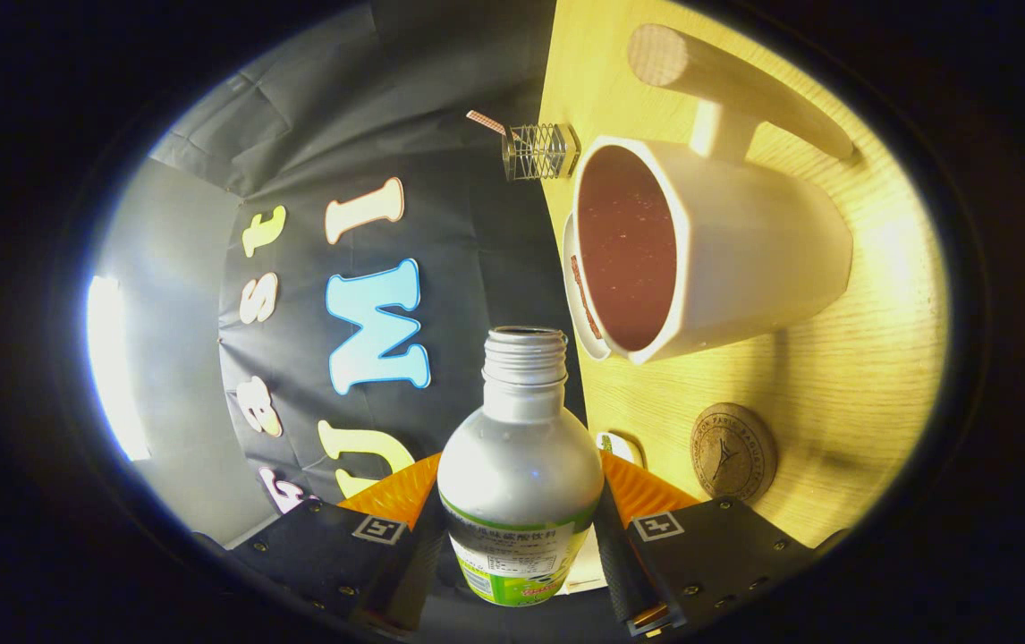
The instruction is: Take the bottle from table, then pour the juice into the cup, finally place the bottle on the coaster
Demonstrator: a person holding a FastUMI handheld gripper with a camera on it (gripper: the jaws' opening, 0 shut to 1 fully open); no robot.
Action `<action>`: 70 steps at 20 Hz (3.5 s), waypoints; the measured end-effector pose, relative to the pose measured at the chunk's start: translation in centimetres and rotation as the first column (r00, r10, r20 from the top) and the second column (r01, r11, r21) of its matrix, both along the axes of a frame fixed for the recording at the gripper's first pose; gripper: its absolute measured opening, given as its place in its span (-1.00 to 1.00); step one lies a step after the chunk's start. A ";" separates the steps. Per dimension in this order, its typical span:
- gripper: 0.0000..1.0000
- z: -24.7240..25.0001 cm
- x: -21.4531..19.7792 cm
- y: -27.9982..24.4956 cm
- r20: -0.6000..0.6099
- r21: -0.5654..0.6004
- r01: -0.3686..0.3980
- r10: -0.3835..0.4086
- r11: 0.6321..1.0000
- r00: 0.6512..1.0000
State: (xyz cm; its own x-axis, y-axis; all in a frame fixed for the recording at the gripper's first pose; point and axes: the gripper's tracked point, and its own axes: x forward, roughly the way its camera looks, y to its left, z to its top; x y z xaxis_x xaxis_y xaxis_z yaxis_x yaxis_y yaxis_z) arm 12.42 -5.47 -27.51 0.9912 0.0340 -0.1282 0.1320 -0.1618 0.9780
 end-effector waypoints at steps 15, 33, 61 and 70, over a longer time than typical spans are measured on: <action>0.53 1.4 0.7 0.1 0.031 0.059 0.020 -0.022 0.998 0.999; 0.53 2.8 1.1 0.6 0.062 0.127 0.030 -0.038 0.991 0.997; 0.53 4.7 1.7 -1.4 0.051 0.327 0.090 -0.112 0.941 0.992; 0.53 5.4 1.3 -1.4 0.051 0.354 0.099 -0.125 0.930 0.991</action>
